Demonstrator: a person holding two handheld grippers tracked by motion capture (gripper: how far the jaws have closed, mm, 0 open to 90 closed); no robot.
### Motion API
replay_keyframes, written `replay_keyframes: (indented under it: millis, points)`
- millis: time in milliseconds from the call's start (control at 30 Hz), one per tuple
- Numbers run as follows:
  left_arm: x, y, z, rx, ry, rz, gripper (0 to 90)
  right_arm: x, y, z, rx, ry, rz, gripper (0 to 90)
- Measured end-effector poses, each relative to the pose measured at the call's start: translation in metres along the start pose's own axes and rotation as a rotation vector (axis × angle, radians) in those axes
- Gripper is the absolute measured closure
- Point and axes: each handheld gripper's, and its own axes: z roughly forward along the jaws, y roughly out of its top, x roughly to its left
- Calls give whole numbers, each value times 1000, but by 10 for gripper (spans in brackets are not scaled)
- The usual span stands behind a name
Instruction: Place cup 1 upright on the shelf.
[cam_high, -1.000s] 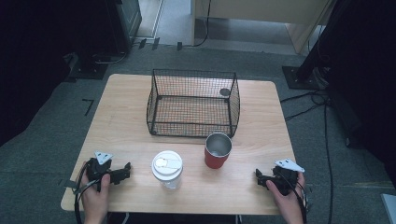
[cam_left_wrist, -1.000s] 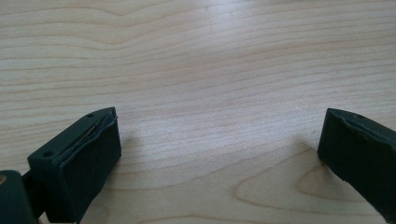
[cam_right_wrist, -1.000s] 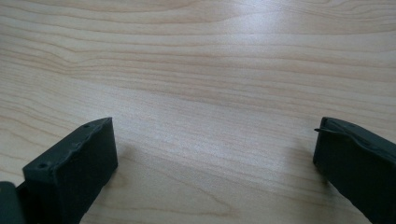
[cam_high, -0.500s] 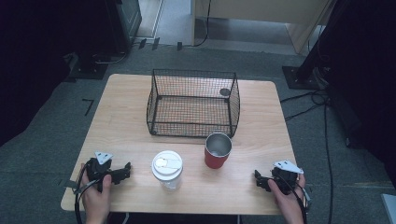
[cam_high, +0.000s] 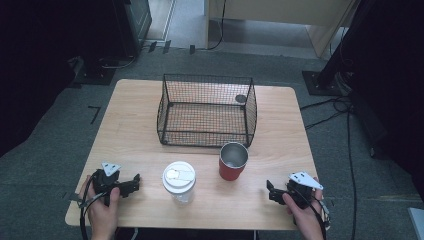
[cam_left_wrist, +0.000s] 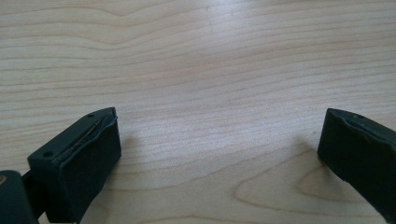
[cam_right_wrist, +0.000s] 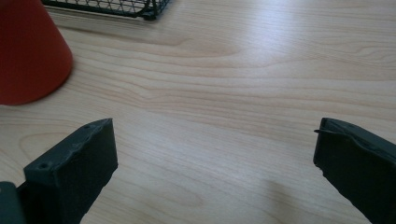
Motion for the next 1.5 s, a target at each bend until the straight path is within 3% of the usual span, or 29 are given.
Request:
replay_keyframes:
  millis: [267, 467, 633, 900, 1500]
  points:
    - [0, 0, 0, 0, 0, 0, 0, 17, 11, -4, -59, 58, -15, 0]
    - [0, 0, 0, 0, 0, 0, 0, 34, 16, -6, -88, 104, -69, 0]
    - [0, 0, 0, 0, 0, 0, 0, 45, 20, -7, -83, 104, -90, 0]
    - [0, 0, 0, 0, 0, 0, 0, 61, 25, -4, -80, 141, -123, 0]
    - [0, 0, 0, 0, 0, 0, 0, 96, 40, 4, -92, 229, -144, 0]
